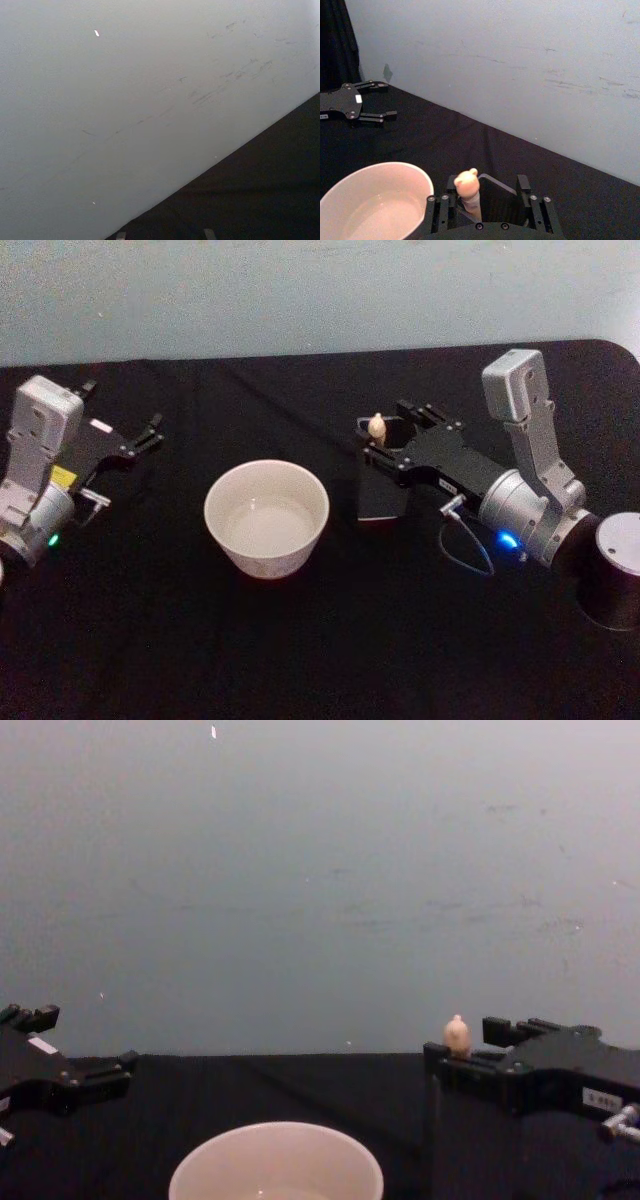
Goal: Pick up the stirring spoon with one hand, stir inside the cup, then place it back in its original position.
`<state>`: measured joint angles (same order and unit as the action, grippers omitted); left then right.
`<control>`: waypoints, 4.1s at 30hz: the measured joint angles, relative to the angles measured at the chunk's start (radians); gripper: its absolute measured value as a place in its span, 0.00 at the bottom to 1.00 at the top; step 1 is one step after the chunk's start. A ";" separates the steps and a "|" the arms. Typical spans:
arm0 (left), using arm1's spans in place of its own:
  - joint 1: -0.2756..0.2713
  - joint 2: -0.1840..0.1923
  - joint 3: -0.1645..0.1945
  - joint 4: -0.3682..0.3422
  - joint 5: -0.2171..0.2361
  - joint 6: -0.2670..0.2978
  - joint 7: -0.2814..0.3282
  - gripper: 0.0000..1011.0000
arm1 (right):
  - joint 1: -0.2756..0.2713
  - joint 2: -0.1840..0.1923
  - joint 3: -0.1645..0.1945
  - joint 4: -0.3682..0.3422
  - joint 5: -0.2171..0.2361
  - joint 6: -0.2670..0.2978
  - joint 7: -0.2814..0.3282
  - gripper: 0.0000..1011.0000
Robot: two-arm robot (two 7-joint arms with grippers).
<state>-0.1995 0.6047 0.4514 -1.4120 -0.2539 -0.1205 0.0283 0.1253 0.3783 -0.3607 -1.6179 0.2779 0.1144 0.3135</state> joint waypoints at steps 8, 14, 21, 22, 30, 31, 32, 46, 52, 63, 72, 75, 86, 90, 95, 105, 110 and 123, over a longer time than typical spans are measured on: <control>0.000 0.000 0.000 0.000 0.000 0.000 0.000 0.99 | 0.000 0.000 0.000 0.000 0.001 0.000 0.000 0.93; 0.000 0.000 0.000 0.000 0.000 0.000 0.000 0.99 | 0.000 0.000 0.000 0.000 0.002 0.000 0.002 0.99; 0.000 0.000 0.000 0.000 0.000 0.000 0.000 0.99 | -0.002 0.002 0.014 -0.023 0.031 -0.009 0.044 0.99; 0.000 0.000 0.000 0.000 0.000 0.000 0.000 0.99 | -0.002 0.003 0.015 -0.027 0.035 -0.011 0.047 0.99; 0.000 0.000 0.000 0.000 0.000 0.000 0.000 0.99 | 0.004 -0.004 0.058 -0.067 0.089 -0.041 0.041 0.99; 0.000 0.000 0.000 0.000 0.000 0.000 0.000 0.99 | 0.008 -0.013 0.070 -0.067 0.089 -0.048 0.016 0.99; 0.000 0.000 0.000 0.000 0.000 0.000 0.000 0.99 | 0.013 -0.021 0.082 -0.062 0.084 -0.053 -0.010 0.99; 0.000 0.000 0.000 0.000 0.000 0.000 0.000 0.99 | 0.036 -0.104 0.120 0.116 -0.119 -0.076 -0.254 0.99; 0.000 0.000 0.000 0.000 0.000 0.000 0.000 0.99 | 0.028 -0.110 0.109 0.163 -0.155 -0.052 -0.258 0.99; 0.000 0.000 0.000 0.000 0.000 0.000 0.000 0.99 | 0.029 -0.119 0.102 0.198 -0.186 -0.028 -0.249 0.99; 0.000 0.000 0.000 0.000 0.000 0.000 0.000 0.99 | 0.029 -0.117 0.101 0.195 -0.184 -0.028 -0.246 0.99; 0.000 0.000 0.000 0.000 0.000 0.000 0.000 0.99 | 0.029 -0.117 0.101 0.194 -0.183 -0.029 -0.246 0.99; 0.000 0.000 0.000 0.000 0.000 0.000 0.000 0.99 | 0.028 -0.116 0.101 0.192 -0.180 -0.029 -0.245 0.99; 0.000 0.000 0.000 0.000 0.000 0.000 0.000 0.99 | 0.028 -0.116 0.101 0.192 -0.180 -0.030 -0.245 0.99; 0.000 0.000 0.000 0.000 0.000 0.000 0.000 0.99 | 0.028 -0.116 0.101 0.191 -0.180 -0.030 -0.245 0.99; 0.000 0.000 0.000 0.000 0.000 0.000 0.000 0.99 | 0.028 -0.116 0.101 0.191 -0.179 -0.030 -0.245 0.99; 0.000 0.000 0.000 0.000 0.000 0.000 0.000 0.99 | 0.028 -0.116 0.101 0.191 -0.179 -0.030 -0.245 0.99; 0.000 0.000 0.000 0.000 0.000 0.000 0.000 0.99 | 0.028 -0.116 0.101 0.191 -0.179 -0.030 -0.245 0.99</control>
<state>-0.1995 0.6047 0.4514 -1.4120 -0.2539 -0.1205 0.0283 0.1530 0.2624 -0.2592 -1.4268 0.0989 0.0848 0.0686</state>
